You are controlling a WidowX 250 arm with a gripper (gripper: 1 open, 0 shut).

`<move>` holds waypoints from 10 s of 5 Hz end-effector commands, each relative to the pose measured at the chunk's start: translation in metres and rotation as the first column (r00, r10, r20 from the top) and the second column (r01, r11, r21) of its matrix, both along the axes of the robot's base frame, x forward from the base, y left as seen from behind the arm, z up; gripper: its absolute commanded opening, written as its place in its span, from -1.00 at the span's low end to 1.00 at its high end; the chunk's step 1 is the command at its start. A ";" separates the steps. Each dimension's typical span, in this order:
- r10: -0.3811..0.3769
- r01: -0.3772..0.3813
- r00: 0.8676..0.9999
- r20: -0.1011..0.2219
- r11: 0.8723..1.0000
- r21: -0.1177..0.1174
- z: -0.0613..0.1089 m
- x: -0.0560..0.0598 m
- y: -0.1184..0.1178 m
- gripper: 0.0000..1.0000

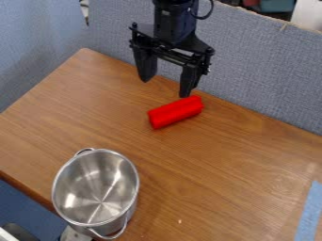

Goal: Put the red object in the metal pot

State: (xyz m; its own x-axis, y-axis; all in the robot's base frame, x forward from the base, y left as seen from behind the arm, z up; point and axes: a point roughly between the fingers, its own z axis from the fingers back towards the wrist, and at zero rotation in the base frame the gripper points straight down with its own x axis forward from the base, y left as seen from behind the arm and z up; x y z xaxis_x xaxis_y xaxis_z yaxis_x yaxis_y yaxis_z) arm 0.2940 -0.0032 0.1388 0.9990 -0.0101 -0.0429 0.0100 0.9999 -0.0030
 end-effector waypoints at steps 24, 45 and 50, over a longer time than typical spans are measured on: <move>-0.842 0.842 0.539 -0.036 0.536 0.068 -0.194 0.115 0.026 -1.00; -0.318 0.303 0.948 0.036 0.929 0.211 -0.037 -0.066 0.109 -1.00; -0.189 0.177 0.980 0.068 0.973 0.147 -0.101 -0.120 0.119 -1.00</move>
State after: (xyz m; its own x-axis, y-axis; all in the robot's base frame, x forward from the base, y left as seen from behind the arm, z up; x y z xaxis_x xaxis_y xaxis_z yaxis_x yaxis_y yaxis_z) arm 0.1713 0.1119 0.0350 0.9807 -0.1950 0.0111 0.1919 0.9725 0.1316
